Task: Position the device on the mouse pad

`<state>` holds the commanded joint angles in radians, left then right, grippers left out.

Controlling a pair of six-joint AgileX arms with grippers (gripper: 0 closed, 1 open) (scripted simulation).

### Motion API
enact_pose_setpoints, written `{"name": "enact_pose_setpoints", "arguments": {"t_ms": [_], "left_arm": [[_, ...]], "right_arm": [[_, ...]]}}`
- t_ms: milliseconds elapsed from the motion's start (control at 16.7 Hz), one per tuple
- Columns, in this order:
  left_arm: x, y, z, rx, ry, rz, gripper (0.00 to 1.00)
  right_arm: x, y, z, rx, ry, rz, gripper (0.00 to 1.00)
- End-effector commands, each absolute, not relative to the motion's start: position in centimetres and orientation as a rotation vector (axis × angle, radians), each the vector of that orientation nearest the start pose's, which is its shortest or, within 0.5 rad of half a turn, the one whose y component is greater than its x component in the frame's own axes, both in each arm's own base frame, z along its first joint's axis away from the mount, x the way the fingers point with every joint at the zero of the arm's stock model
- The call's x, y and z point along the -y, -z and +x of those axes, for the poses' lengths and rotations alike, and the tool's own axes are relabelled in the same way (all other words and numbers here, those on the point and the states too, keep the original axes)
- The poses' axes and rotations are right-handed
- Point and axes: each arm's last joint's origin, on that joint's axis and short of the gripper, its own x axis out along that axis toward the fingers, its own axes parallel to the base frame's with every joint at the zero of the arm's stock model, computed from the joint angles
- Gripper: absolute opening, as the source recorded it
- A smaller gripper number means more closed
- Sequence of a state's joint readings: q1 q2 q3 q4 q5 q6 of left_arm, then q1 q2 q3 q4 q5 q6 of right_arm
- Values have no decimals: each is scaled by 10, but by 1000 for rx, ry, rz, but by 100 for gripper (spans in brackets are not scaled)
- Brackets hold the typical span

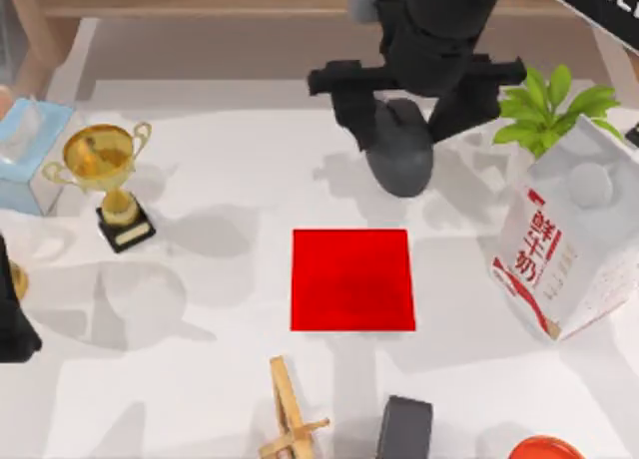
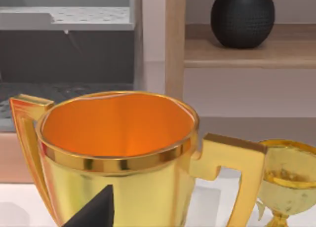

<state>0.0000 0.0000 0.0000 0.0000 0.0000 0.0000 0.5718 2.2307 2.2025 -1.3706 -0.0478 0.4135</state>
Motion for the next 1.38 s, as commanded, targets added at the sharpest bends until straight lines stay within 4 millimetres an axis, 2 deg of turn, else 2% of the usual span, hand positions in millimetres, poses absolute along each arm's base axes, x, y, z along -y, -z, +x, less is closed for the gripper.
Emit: {"name": "enact_pose_setpoints", "arguments": {"t_ms": [180,420,900,1380], "left_arm": [[1,-160,106,0,0,0,100],[1,-160,106,0,0,0,100],[1,-160,106,0,0,0,100],[1,-160,106,0,0,0,100]], "right_arm": [[-280,-224,373,-1517,-106,2,0],[-299,-188,369,-1574,1,12,0],[-299,-183,370,-1580,15,18,0],[-300,-159,369,-1580,17,15,0]]}}
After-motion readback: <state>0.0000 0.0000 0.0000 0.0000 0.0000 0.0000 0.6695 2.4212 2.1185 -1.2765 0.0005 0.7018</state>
